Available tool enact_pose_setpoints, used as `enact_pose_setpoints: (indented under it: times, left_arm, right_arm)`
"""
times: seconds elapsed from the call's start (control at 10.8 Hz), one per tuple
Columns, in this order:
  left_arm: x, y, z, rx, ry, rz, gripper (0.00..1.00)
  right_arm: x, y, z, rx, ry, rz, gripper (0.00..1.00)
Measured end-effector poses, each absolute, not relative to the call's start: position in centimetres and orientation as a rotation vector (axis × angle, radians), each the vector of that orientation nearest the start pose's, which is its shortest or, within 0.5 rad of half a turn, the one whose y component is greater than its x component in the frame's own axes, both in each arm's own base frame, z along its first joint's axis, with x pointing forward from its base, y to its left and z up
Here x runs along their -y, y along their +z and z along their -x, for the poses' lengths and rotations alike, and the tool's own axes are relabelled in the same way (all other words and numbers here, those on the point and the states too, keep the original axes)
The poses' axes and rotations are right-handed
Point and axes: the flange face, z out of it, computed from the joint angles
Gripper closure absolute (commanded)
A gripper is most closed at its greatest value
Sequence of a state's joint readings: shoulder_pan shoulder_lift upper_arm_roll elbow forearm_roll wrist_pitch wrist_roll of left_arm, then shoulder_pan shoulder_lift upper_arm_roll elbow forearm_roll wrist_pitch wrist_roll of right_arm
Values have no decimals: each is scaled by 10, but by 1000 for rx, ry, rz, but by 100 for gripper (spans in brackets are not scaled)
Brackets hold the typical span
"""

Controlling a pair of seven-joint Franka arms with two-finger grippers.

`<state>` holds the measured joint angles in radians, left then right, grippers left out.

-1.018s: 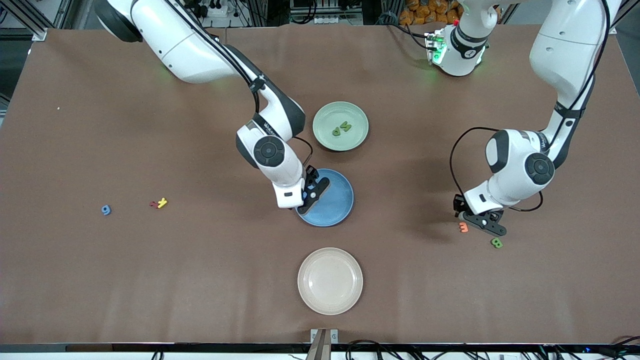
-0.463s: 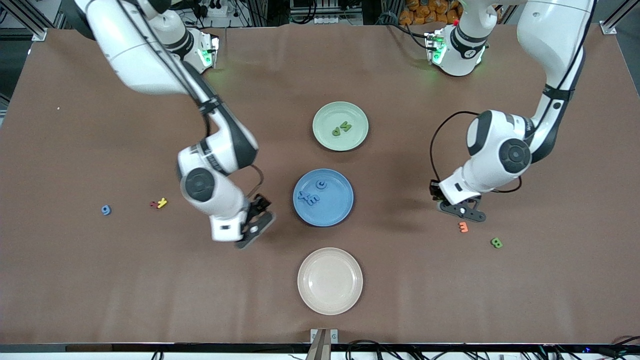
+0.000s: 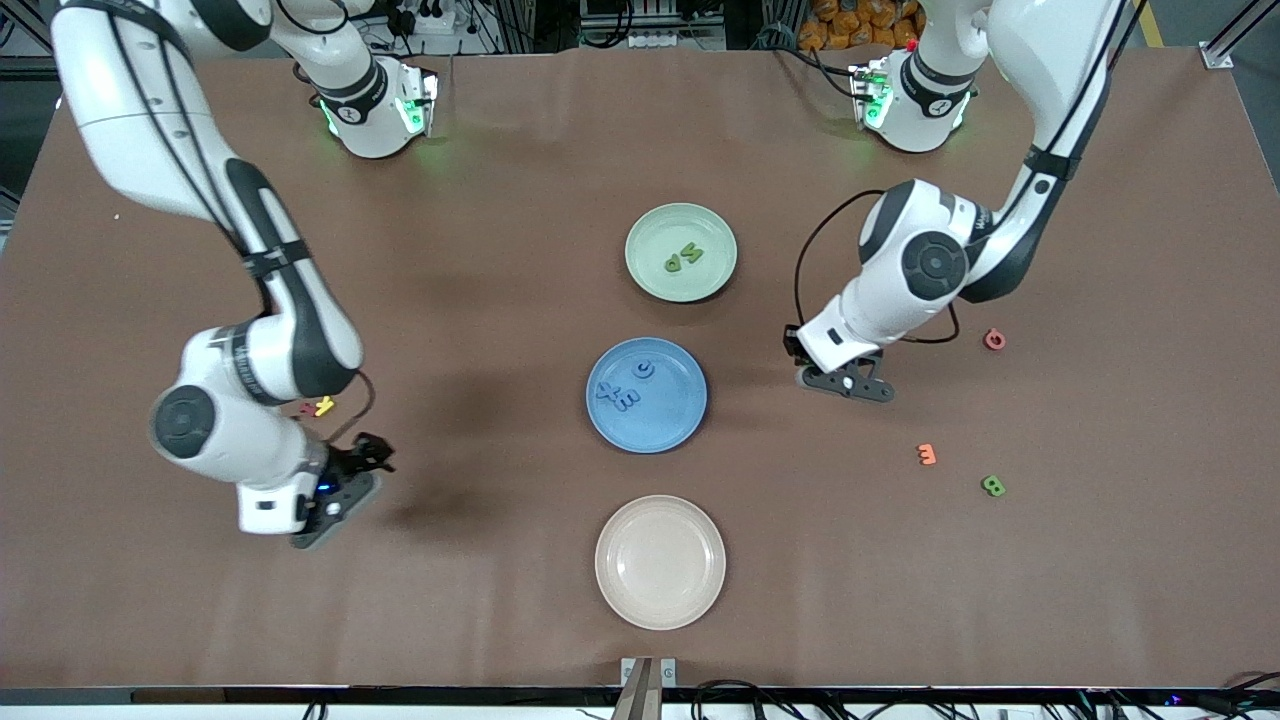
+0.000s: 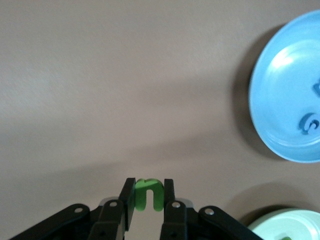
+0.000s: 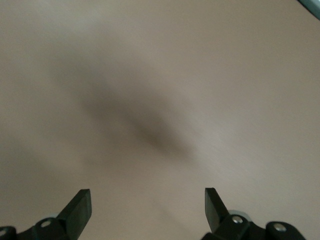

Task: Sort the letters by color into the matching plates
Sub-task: 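Release the X on the blue plate while the left gripper lifts the green n, then carry the n to the green plate while the right gripper reaches blue 6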

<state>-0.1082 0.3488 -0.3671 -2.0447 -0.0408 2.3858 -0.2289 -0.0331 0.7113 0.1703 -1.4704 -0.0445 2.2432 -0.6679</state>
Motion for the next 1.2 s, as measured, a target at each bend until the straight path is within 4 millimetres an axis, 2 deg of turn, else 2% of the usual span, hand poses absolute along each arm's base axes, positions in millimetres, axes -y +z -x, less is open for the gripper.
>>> enact_pose_setpoints:
  times: [0.28, 0.46, 0.65, 0.83, 1.2]
  left_arm:
    - [302, 284, -505, -230, 103, 3280, 100]
    - [325, 288, -490, -182, 119, 3293, 100]
    - [340, 290, -480, -142, 134, 3300, 100]
    - [353, 291, -469, -108, 152, 3303, 100]
    - [373, 291, -452, -69, 177, 3304, 100]
  right_arm:
    - [34, 268, -720, 1265, -88, 2815, 0]
    - [93, 260, -708, 1241, -42, 2811, 0]
    - [141, 245, -691, 1167, 17, 2845, 0]
    - [168, 233, -671, 1115, 88, 2873, 0]
    - [200, 222, -640, 1050, 87, 2931, 0]
